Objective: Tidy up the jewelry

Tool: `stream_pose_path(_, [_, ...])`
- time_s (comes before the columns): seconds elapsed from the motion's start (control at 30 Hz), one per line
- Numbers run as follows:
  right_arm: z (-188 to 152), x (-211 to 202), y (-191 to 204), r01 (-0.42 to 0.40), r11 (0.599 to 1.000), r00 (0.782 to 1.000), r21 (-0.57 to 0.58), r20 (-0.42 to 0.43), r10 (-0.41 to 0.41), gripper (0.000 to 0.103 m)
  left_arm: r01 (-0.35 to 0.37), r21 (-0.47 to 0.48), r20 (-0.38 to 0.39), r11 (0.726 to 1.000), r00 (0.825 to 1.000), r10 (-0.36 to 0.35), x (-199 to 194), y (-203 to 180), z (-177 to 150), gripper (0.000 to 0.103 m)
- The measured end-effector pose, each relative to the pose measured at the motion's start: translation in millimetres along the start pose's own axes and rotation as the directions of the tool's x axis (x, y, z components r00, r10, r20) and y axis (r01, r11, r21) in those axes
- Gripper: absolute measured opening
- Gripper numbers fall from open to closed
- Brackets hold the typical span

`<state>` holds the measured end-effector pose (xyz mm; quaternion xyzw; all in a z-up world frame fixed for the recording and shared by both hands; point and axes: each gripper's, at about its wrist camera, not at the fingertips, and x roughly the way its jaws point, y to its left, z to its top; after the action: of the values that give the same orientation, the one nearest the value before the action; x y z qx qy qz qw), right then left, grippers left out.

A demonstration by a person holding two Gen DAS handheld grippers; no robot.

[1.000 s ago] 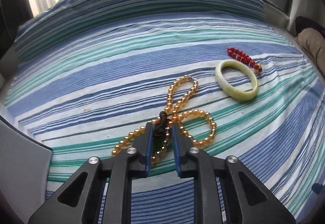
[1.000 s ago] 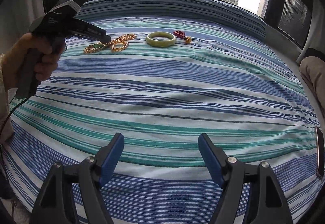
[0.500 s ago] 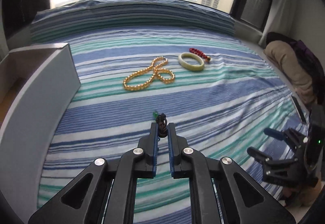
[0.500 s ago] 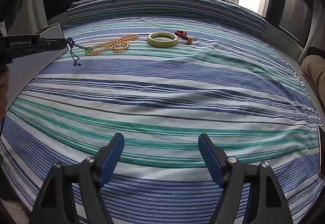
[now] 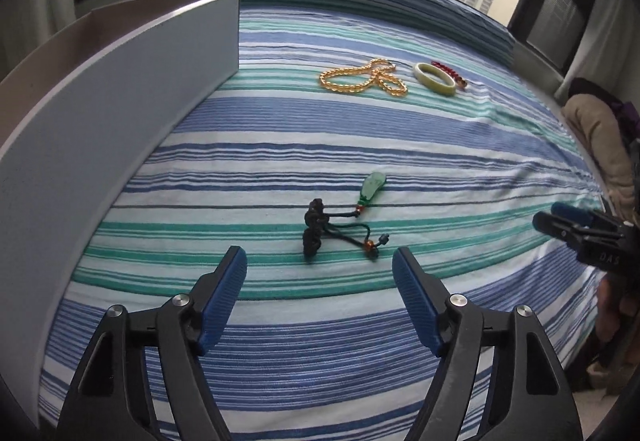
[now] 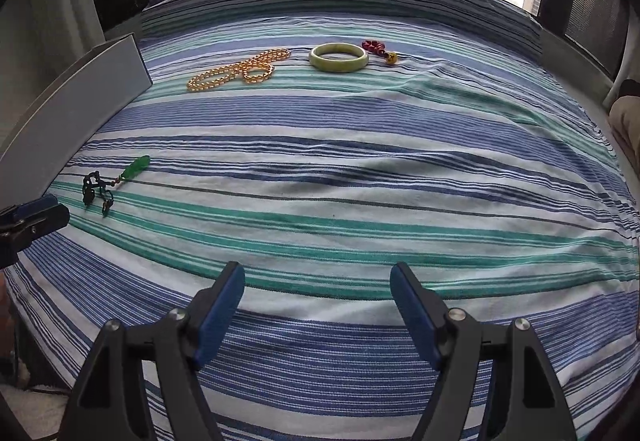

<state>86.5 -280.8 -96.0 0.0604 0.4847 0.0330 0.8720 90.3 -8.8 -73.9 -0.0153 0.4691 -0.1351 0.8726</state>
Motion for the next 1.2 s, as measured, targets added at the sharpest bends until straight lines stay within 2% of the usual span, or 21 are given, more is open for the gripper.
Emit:
stream_pose_path(0.07, [27, -1, -15, -0.047, 0.999, 0.999, 0.021, -0.001, 0.047, 0.077, -0.026, -0.011, -0.003, 1.0, 1.0, 0.026, 4, 0, 3, 0.078])
stream_pose_path(0.17, [81, 5, -32, -0.041, 0.999, 0.999, -0.01, -0.004, 0.041, 0.077, -0.019, -0.053, -0.011, 0.998, 1.0, 0.018, 3, 8, 1, 0.082])
stream_pose_path(0.27, [136, 23, -33, -0.06, 0.996, 0.998, -0.068, 0.013, 0.061, 0.077, -0.033, -0.083, -0.019, 0.996, 0.999, 0.032, 1, 18, -6, 0.084])
stream_pose_path(0.33, [167, 45, -26, -0.083, 0.99, 0.997, -0.11, -0.01, 0.083, 0.075, -0.047, -0.097, -0.025, 0.994, 0.999, 0.045, -1, 25, -11, 0.084])
stream_pose_path(0.37, [180, 57, -19, -0.08, 0.985, 0.997, -0.152, -0.02, 0.078, 0.064, -0.05, -0.103, -0.026, 0.993, 0.999, 0.047, -4, 28, -13, 0.084])
stream_pose_path(0.4, [190, 70, -11, -0.07, 0.978, 0.997, -0.198, -0.028, 0.066, 0.046, -0.054, -0.107, -0.028, 0.993, 0.998, 0.052, -5, 31, -15, 0.084])
stream_pose_path(0.43, [198, 84, -3, -0.059, 0.97, 0.998, -0.235, -0.034, 0.053, 0.04, -0.061, -0.107, -0.027, 0.992, 0.998, 0.059, -8, 33, -16, 0.084])
stream_pose_path(0.47, [206, 98, 2, -0.06, 0.964, 0.998, -0.257, -0.045, 0.05, 0.037, -0.069, -0.105, -0.023, 0.992, 0.997, 0.067, -11, 36, -16, 0.084])
stream_pose_path(0.57, [217, 134, 10, -0.068, 0.954, 0.995, -0.292, -0.087, 0.044, 0.037, -0.096, -0.1, -0.004, 0.99, 0.995, 0.096, -20, 42, -18, 0.084])
stream_pose_path(0.63, [217, 148, 13, -0.082, 0.947, 0.993, -0.311, -0.106, 0.051, 0.037, -0.1, -0.101, 0.004, 0.99, 0.995, 0.101, -24, 44, -18, 0.085])
stream_pose_path(0.67, [214, 152, 15, -0.089, 0.945, 0.992, -0.316, -0.114, 0.055, 0.033, -0.099, -0.101, 0.008, 0.99, 0.995, 0.1, -25, 45, -18, 0.085])
stream_pose_path(0.7, [210, 153, 16, -0.079, 0.942, 0.993, -0.327, -0.107, 0.046, 0.024, -0.098, -0.098, 0.008, 0.99, 0.995, 0.099, -25, 45, -18, 0.085])
stream_pose_path(0.77, [204, 149, 17, -0.092, 0.937, 0.993, -0.337, -0.105, 0.059, 0.013, -0.098, -0.091, 0.004, 0.991, 0.995, 0.098, -23, 43, -18, 0.085])
stream_pose_path(0.9, [179, 122, 13, -0.126, 0.939, 0.989, -0.32, -0.12, 0.092, 0.011, -0.078, -0.08, 0.0, 0.994, 0.997, 0.079, -22, 40, -17, 0.085])
stream_pose_path(1.0, [142, 85, 12, -0.181, 0.938, 0.978, -0.295, -0.152, 0.141, 0.011, -0.07, -0.047, 0.0, 0.996, 0.998, 0.07, -21, 36, -18, 0.089])
stream_pose_path(1.1, [89, 47, 22, -0.242, 0.924, 0.961, -0.297, -0.203, 0.187, 0.011, -0.065, 0.012, -0.017, 0.998, 0.998, 0.065, -14, 28, -17, 0.09])
stream_pose_path(1.2, [36, 20, 42, -0.238, 0.902, 0.962, -0.362, -0.214, 0.167, 0.011, -0.056, 0.072, -0.03, 0.996, 0.998, 0.059, 0, 15, -10, 0.09])
